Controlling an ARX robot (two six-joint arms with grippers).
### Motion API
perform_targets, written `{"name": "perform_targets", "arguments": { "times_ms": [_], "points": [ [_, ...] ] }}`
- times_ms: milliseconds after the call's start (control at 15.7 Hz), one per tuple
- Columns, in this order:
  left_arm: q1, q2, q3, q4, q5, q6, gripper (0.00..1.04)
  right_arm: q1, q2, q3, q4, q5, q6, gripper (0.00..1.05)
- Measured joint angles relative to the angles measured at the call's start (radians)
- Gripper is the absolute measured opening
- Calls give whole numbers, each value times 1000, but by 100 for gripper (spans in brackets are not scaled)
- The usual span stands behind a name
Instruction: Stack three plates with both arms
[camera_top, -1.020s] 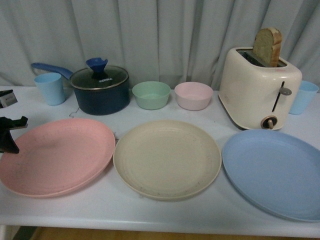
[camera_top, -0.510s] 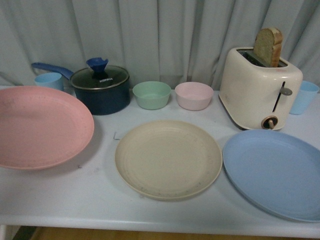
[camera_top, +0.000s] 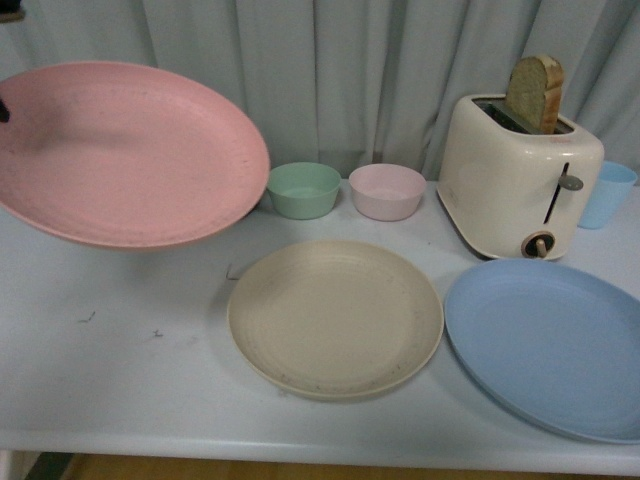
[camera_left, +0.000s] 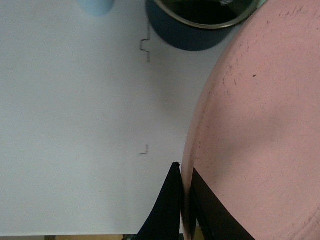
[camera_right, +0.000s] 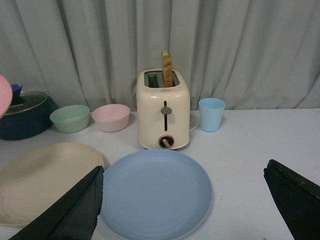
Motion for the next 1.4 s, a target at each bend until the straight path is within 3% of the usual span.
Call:
{"name": "perform_targets", "arguments": {
  "times_ms": [191,383,1084,1403],
  "points": [
    [-152,-24,-38,33,-24,-119,3,0,0,0,0,0,0,98],
    [-224,3,-45,67,-35,-211,3,0,0,0,0,0,0,98],
    [-364,169,-165,157,-48,-393,3,0,0,0,0,0,0,98],
    [-361,246,-163,179,-51,-424,3,0,0,0,0,0,0,98]
  ]
}}
